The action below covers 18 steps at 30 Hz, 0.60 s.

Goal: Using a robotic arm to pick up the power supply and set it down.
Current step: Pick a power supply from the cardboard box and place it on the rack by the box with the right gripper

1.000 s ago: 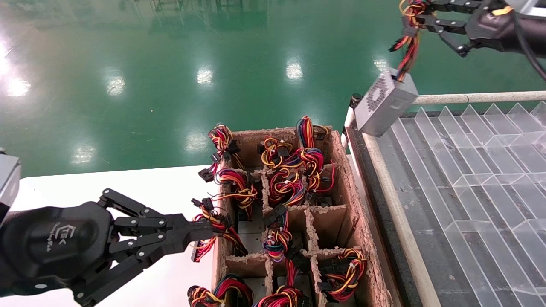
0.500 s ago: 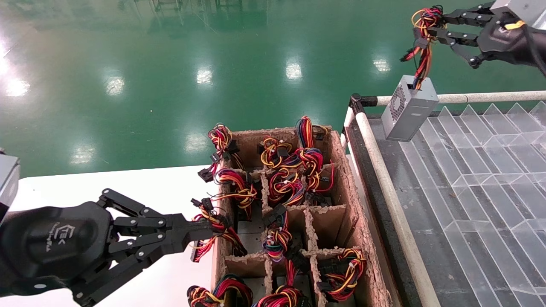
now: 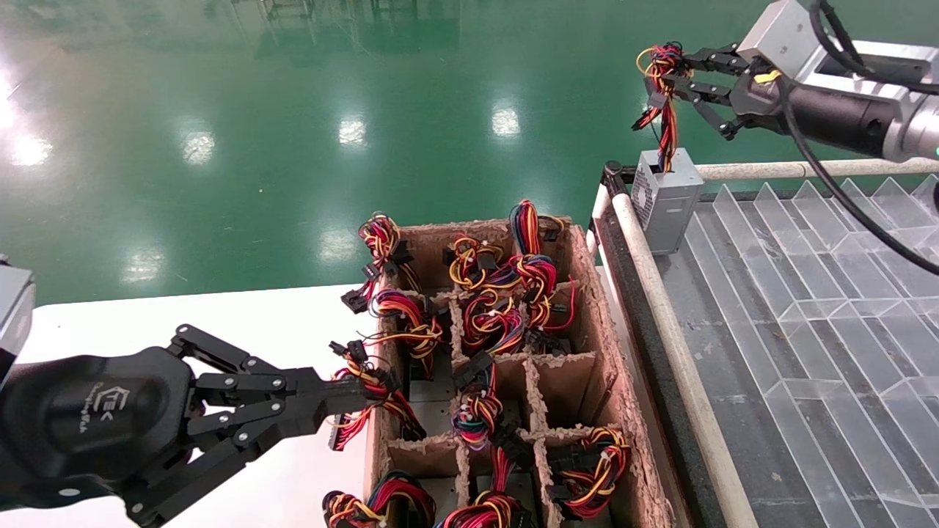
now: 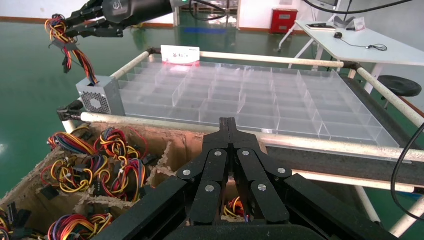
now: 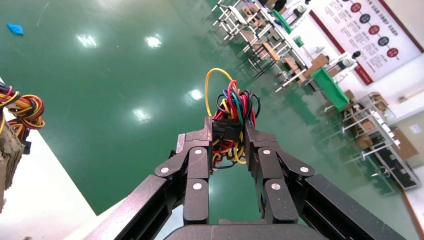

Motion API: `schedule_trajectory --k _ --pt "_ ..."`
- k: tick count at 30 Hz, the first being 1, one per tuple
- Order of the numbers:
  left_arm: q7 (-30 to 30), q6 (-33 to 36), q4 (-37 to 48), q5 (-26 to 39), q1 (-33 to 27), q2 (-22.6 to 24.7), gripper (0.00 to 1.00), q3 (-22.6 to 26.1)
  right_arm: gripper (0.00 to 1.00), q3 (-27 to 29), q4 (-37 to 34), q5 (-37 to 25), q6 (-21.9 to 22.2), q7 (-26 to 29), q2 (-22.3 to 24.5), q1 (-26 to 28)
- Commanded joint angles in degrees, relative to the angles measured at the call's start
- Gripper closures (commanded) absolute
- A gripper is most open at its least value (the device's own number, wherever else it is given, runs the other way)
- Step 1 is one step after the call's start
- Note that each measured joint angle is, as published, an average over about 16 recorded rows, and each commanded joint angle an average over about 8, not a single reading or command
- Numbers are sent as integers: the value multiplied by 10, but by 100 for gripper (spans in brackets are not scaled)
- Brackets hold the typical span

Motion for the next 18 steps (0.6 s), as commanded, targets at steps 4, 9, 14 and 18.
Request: schedule_trajectory --k 4,9,14,18 --pt "0 0 0 0 0 0 100 0 100 4 -8 5 14 -4 -9 -6" --pt "0 0 0 0 0 0 100 0 89 2 -12 3 24 -6 -13 -9" --pt "0 0 0 0 0 0 100 0 26 -2 -14 -3 22 -2 -14 -6" --pt "0 0 0 0 0 0 100 0 0 -5 -15 -7 18 4 -13 -1"
